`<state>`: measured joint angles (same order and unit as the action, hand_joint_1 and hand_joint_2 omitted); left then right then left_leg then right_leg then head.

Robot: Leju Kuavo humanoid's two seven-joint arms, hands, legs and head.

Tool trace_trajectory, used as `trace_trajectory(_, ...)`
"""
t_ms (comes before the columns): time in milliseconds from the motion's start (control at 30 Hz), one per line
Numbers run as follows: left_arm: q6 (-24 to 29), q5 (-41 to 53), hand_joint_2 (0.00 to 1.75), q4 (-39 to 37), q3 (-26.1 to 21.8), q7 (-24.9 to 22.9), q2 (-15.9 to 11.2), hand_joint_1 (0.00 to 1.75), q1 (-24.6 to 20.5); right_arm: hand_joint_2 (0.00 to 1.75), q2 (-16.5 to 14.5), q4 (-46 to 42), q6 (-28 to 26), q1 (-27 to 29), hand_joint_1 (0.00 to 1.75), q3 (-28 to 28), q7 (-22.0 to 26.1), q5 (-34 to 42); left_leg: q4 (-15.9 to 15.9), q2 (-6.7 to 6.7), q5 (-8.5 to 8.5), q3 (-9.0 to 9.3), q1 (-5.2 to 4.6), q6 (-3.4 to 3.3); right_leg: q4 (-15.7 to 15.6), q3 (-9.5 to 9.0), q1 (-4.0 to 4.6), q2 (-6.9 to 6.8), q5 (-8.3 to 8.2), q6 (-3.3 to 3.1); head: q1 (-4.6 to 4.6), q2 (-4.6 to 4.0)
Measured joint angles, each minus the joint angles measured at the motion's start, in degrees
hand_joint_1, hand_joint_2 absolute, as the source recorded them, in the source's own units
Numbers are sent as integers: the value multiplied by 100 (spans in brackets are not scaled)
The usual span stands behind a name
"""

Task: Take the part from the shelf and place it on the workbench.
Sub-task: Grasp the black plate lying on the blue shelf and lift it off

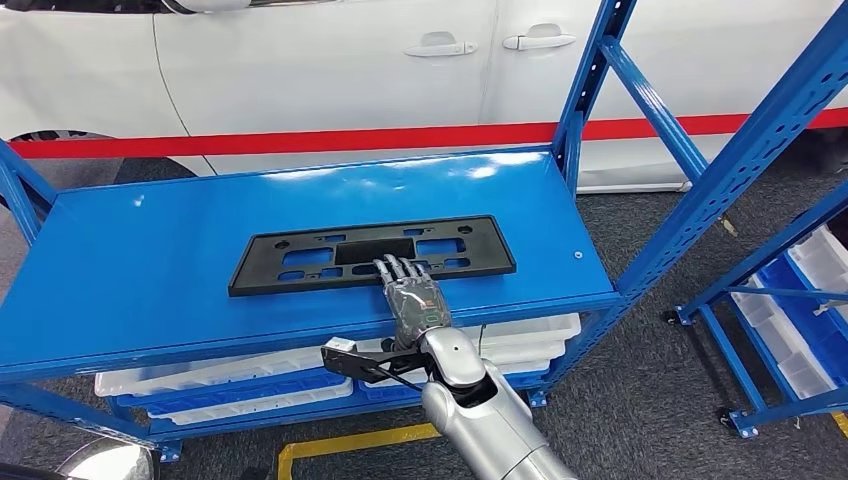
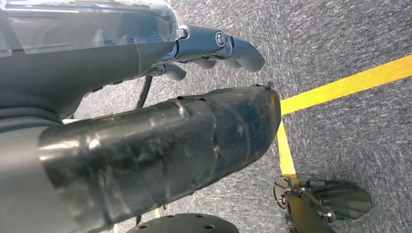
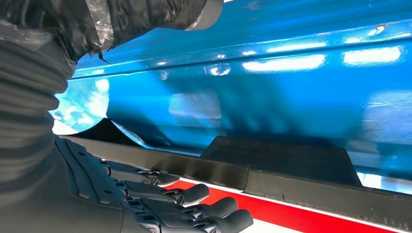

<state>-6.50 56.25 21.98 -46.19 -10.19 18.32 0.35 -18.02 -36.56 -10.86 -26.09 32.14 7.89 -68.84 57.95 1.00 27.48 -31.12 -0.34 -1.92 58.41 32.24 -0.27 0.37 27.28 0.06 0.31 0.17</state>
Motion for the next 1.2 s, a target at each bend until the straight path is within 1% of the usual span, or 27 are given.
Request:
trace_trajectory(433,16,-196,0,-23,90,-67,0,0,-12,175,-58,-48,-75,-98,0,-100,115,103,1,0,0,-1,0,0,1,1,0,0,0,0,0,0)
trace_trajectory(733,19,-339,0,-25,163,-105,-3,0,-22,175,-69,-504,89,-124,0,-187,63,199,2,0,0,-2,0,0,1,1,0,0,0,0,0,0)
trace_trajectory(967,36,-412,0,-26,238,-104,-8,0,-35,175,-69,-437,-66,-125,0,-207,50,97,2,0,0,-2,0,0,1,2,0,0,0,0,0,0)
trace_trajectory(1200,38,-415,0,-26,248,-103,-9,0,-36,175,-69,-375,-74,-125,0,-207,51,96,2,0,0,-3,0,0,1,2,0,0,0,0,0,0)
